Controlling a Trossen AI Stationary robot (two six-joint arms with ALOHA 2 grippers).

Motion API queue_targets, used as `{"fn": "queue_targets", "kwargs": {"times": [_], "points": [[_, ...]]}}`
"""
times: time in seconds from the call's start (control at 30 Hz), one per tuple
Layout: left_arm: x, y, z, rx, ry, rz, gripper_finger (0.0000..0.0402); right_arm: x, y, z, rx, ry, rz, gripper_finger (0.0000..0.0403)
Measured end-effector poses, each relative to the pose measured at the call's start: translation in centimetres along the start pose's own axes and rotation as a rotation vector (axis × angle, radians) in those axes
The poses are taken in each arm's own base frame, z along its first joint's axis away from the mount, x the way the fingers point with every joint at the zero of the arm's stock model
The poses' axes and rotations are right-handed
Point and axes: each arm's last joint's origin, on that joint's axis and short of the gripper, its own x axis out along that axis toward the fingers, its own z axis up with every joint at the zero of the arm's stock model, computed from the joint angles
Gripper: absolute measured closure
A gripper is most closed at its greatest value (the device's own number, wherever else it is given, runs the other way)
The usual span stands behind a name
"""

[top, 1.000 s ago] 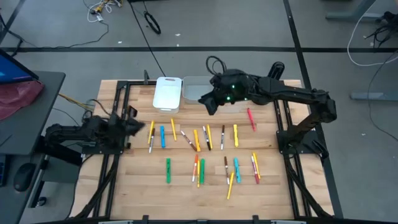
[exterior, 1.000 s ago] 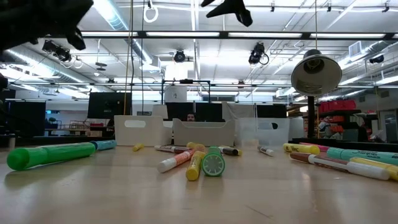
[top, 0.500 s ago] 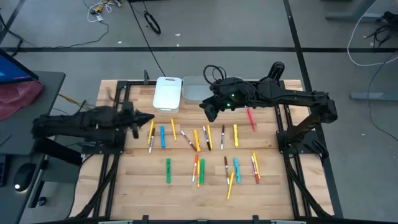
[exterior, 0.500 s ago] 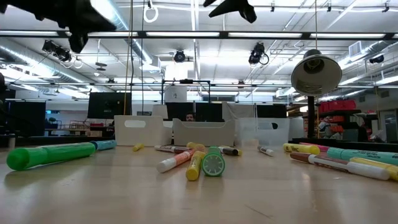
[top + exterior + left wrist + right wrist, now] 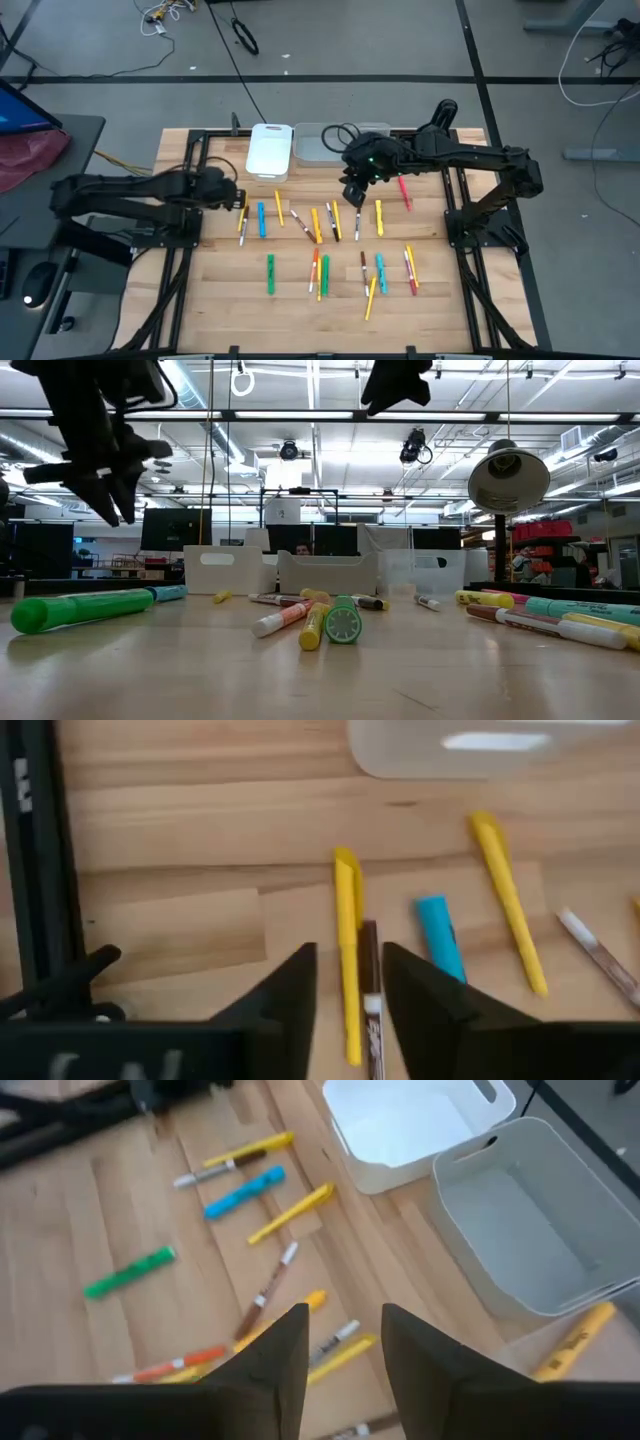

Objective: Pick & Place Markers
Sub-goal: Put the yellow pen into the white bin

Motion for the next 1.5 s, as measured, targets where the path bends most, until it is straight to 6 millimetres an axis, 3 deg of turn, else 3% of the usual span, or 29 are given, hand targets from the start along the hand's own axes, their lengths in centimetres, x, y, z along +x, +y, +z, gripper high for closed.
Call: {"fn": "queue_targets", "kwargs": {"times": [0.13,0.23,0.47,0.67,1.07,1.23,1.5], "points": [[1.4,-0.8,0.2,-0.041,0.009,0.064,0.0229,0.0,-0.1,-0.3,-0.062,0.027,-0.007,0.0275],[2.5,-1.3,0.3,-0.045,0.017,0.11,0.0217,0.0,-0.1,-0.5,-0.085,0.052,-0.013,0.0275],[5.5,-3.2,1.0,-0.012,0.053,0.092,0.0226,0.0,-0.2,-0.6,-0.109,0.066,-0.016,0.0275],[7.9,-3.2,1.3,0.032,0.11,0.192,0.0227,-0.1,-0.2,-0.6,-0.094,0.064,-0.015,0.0275],[10.6,-3.5,2.2,0.136,0.166,0.185,0.0228,-1.9,-0.4,-0.5,-0.005,0.003,-0.001,0.0275],[11.6,-3.4,2.2,0.192,0.209,0.212,0.0249,-2.0,-0.2,-0.4,0.03,-0.016,0.008,0.0275],[11.9,-3.3,2.1,0.29,0.233,0.218,0.0332,-2.1,0.4,-0.5,0.059,-0.021,0.026,0.0275]]}}
